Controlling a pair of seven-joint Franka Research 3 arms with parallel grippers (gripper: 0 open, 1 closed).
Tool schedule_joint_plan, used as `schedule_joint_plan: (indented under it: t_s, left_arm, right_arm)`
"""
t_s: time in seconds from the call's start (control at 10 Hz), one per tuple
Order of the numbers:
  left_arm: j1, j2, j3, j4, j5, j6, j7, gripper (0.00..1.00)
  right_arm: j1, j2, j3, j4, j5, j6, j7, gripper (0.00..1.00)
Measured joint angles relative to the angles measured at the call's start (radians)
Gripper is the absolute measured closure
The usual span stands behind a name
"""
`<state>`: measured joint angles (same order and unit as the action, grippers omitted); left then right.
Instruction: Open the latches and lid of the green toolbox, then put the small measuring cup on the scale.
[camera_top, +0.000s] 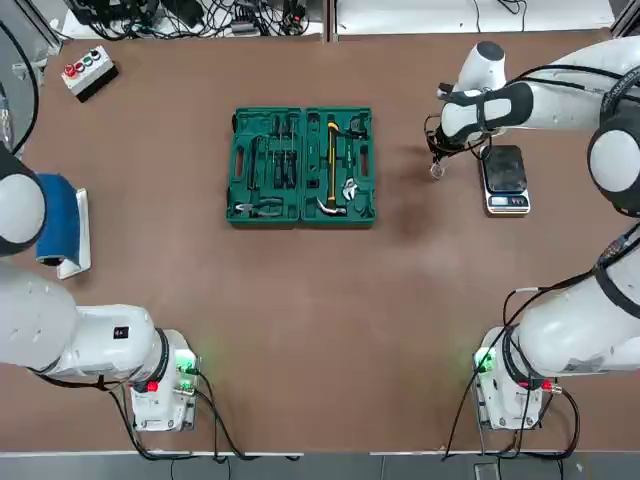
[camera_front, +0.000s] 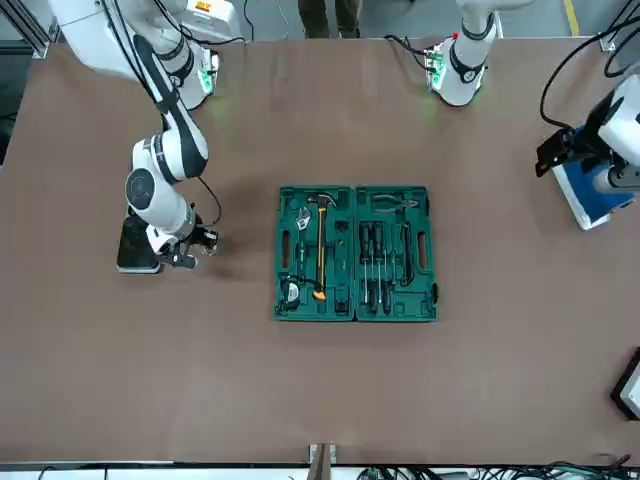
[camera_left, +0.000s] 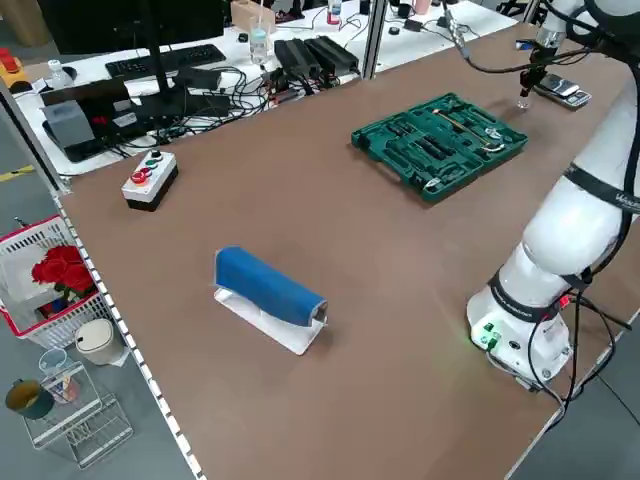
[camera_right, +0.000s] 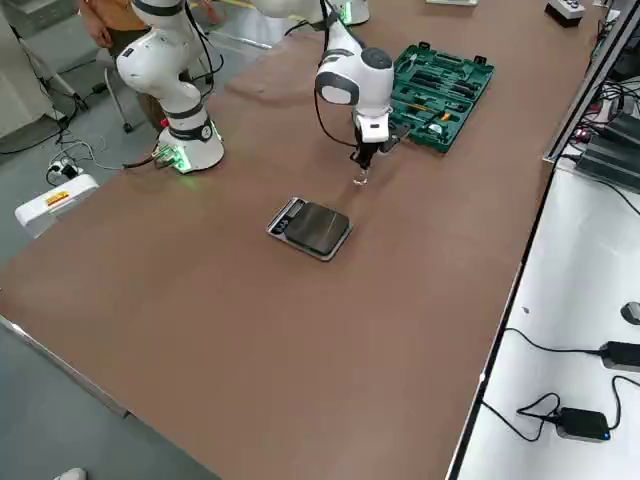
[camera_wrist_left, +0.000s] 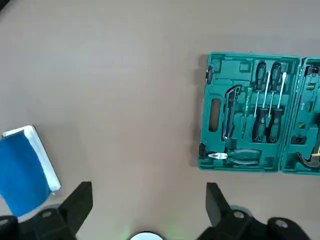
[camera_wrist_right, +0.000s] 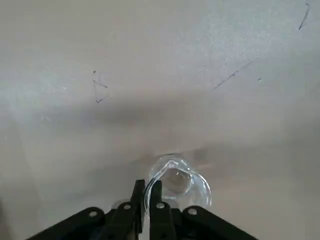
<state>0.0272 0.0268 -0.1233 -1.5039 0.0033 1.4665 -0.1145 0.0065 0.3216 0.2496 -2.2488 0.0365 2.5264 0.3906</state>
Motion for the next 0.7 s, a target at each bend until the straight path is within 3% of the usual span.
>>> schedule_joint_plan:
  t_s: [0.4, 0.7]
  left_arm:
    - [0.001, 0.012, 0.001, 0.0, 0.0, 0.002, -0.015, 0.0]
    - [0.001, 0.014, 0.001, 0.008, 0.0, 0.004, -0.029, 0.0]
  right_arm:
    - [0.001, -0.009, 0.001, 0.047, -0.003, -0.102, 0.0, 0.93]
    - [0.001, -0.072, -0.001, 0.088, -0.043, -0.218, 0.0, 0.93]
